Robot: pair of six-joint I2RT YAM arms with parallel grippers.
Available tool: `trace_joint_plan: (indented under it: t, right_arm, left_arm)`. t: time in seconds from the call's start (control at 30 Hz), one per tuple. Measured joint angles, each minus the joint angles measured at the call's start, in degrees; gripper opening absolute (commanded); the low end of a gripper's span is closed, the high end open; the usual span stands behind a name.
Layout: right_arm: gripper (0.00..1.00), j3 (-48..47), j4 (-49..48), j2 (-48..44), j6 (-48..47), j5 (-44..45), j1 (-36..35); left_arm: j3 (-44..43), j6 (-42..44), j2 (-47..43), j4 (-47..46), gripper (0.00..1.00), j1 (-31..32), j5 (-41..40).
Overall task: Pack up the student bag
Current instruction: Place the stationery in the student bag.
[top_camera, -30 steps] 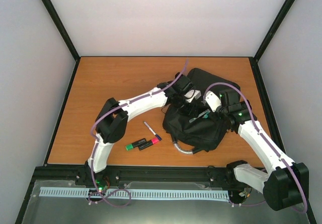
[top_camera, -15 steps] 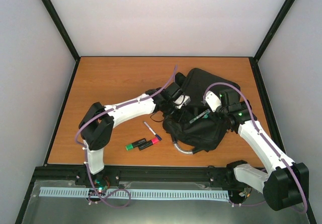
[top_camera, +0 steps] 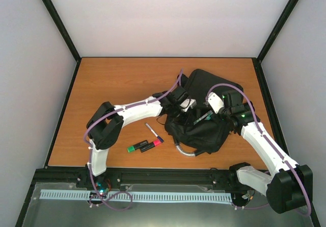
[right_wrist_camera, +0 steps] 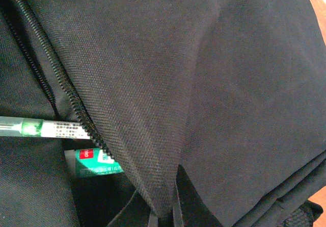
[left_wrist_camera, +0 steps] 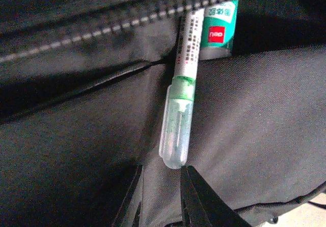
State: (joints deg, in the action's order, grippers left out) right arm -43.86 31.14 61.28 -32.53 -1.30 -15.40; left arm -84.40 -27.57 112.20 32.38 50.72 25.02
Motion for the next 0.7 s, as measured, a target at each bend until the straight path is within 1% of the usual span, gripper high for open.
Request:
trace_joint_plan:
  t: [0.1, 0.2, 0.27, 0.4, 0.5, 0.6, 0.7]
  right_arm:
    - [0.03, 0.00, -0.02, 0.07, 0.00, 0.00, 0.00]
    - [0.03, 0.00, -0.02, 0.09, 0.00, -0.02, 0.00]
    - [0.03, 0.00, -0.02, 0.09, 0.00, -0.04, 0.00]
    - [0.03, 0.00, -0.02, 0.09, 0.00, -0.04, 0.00]
    - [0.03, 0.00, -0.02, 0.09, 0.00, -0.04, 0.00]
    - [0.03, 0.00, -0.02, 0.09, 0.00, -0.04, 0.00]
    - [0.03, 0.00, -0.04, 0.09, 0.00, -0.04, 0.00]
  left_arm:
    - [-1.01, -0.24, 1.11, -0.09, 0.21, 0.48, 0.07]
    - [-2.08, -0.59, 2.49, -0.42, 0.12, 0.57, 0.11]
    - [-2.56, -0.94, 3.28, -0.68, 0.09, 0.57, 0.07]
    - [-3.41, -1.62, 4.11, -0.87, 0.07, 0.57, -0.33]
    - [-4.52, -2.47, 4.76, -1.57, 0.04, 0.57, -0.81]
    - [-5.46, -3.80, 5.62, -4.39, 0.01, 0.57, -1.44]
    - [-6.88, -5.31, 6.88, -6.93, 0.01, 0.57, -1.70]
